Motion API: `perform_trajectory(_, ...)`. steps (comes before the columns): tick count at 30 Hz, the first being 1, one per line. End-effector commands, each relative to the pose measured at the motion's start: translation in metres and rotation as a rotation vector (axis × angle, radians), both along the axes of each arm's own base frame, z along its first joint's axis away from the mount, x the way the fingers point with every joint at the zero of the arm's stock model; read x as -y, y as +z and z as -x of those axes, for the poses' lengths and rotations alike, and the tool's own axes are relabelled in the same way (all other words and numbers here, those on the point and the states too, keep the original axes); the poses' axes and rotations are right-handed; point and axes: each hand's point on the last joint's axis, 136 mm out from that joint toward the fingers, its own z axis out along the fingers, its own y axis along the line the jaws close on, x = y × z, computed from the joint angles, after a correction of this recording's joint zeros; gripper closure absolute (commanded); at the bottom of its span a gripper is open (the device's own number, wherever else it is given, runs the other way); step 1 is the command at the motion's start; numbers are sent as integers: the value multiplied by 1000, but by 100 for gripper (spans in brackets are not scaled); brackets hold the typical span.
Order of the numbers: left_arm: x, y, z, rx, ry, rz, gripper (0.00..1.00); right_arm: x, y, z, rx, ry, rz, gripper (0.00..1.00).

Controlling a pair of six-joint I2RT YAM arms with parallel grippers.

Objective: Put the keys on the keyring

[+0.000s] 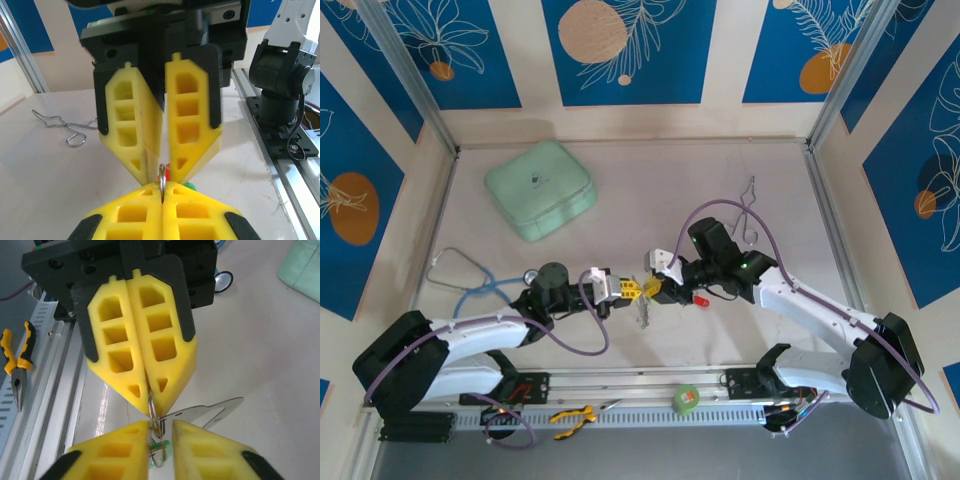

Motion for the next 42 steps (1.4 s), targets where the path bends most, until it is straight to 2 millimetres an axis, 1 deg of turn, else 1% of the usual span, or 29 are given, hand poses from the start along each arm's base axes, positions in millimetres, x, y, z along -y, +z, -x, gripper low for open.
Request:
perform_trajectory(1,2,10,9,13,-44,44,100,-4,3,6,-29,28,-25,93)
perform_trajectory(2,2,9,8,11,-40,43,100,-4,3,6,-26,28,-25,99)
perform_trajectory(3,2,9,7,12,-32,41,100,-4,5,6,-20,31,-25,100)
perform_trajectory(5,0,7,3,11,-4,31,85,-1,6,6,-4,28,-10,100)
perform_trajectory(7,-1,2,1,12,10,0,81,2,5,5,16,25,33,100)
perform_trajectory(10,-1,-12,-4,-2,26,-99,81,7,-2,4,71,38,131,100)
perform_trajectory(12,0,-16,-4,-7,15,-143,84,10,-9,5,100,59,206,100)
perform_trajectory(14,1,-12,-4,5,13,-142,86,10,-12,6,116,77,253,100)
perform_trajectory(17,2,-10,-6,13,14,-141,87,7,-11,7,144,100,283,100)
perform_trajectory(23,3,-5,-5,17,11,-130,84,6,-16,3,174,120,393,100)
perform_trajectory(26,4,-3,-5,21,7,-126,84,4,-17,4,178,130,415,100)
perform_trajectory(28,4,-2,-3,22,-2,-122,87,1,-15,5,176,133,409,100)
perform_trajectory(31,5,0,-3,28,-7,-113,99,-2,-10,5,171,124,383,100)
perform_trajectory(32,4,0,-2,28,-8,-111,100,-2,-9,5,170,112,367,100)
perform_trajectory(35,3,2,0,35,-10,-87,100,0,-1,1,140,56,268,83)
perform_trajectory(36,2,3,0,40,-7,-72,100,2,1,1,112,36,222,80)
perform_trajectory(39,1,5,2,40,-4,-34,100,8,4,1,44,-6,119,77)
perform_trajectory(42,1,6,4,36,-10,-3,100,9,4,4,9,-20,74,76)
